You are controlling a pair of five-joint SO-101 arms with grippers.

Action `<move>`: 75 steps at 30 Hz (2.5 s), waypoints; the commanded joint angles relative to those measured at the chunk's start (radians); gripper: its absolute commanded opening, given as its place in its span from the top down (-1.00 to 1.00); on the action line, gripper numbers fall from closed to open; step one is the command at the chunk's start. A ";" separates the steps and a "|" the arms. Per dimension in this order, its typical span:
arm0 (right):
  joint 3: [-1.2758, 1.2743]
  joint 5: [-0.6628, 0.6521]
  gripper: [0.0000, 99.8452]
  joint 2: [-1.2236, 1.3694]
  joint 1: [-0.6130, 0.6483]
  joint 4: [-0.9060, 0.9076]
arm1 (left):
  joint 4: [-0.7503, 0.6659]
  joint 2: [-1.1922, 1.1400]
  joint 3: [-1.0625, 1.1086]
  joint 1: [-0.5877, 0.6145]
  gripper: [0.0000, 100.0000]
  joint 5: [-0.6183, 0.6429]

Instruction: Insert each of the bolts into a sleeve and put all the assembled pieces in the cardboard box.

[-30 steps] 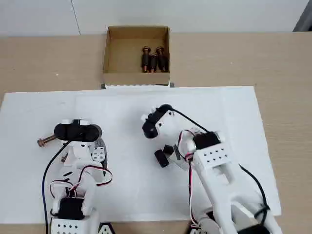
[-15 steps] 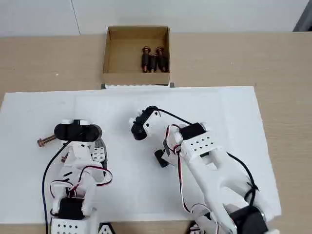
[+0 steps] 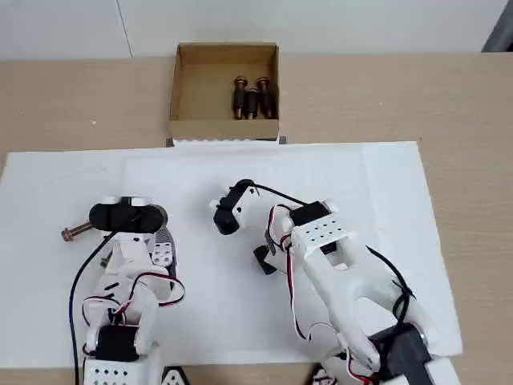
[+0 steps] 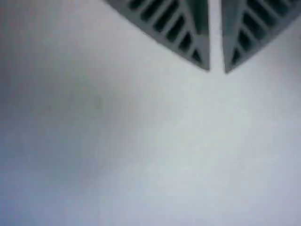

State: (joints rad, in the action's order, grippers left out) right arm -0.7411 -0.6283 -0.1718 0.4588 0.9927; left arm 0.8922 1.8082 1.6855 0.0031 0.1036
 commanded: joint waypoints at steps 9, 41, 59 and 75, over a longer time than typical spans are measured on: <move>0.043 0.037 1.00 0.045 0.007 -0.045 | 0.003 0.008 -0.004 0.005 0.99 0.006; 0.812 0.514 0.99 -0.275 -0.090 0.730 | 0.002 0.008 -0.005 -0.002 0.99 0.002; 0.241 0.512 0.99 -0.862 -0.437 0.694 | 0.227 -0.002 -0.357 0.221 0.99 -0.167; 0.196 0.517 0.99 -0.908 -0.587 0.673 | 0.333 -0.927 -1.109 0.255 0.99 0.150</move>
State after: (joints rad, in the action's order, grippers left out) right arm -0.5508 -0.1204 -1.0710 -0.1166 1.6878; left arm 1.1884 1.0610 0.7434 0.2532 0.1941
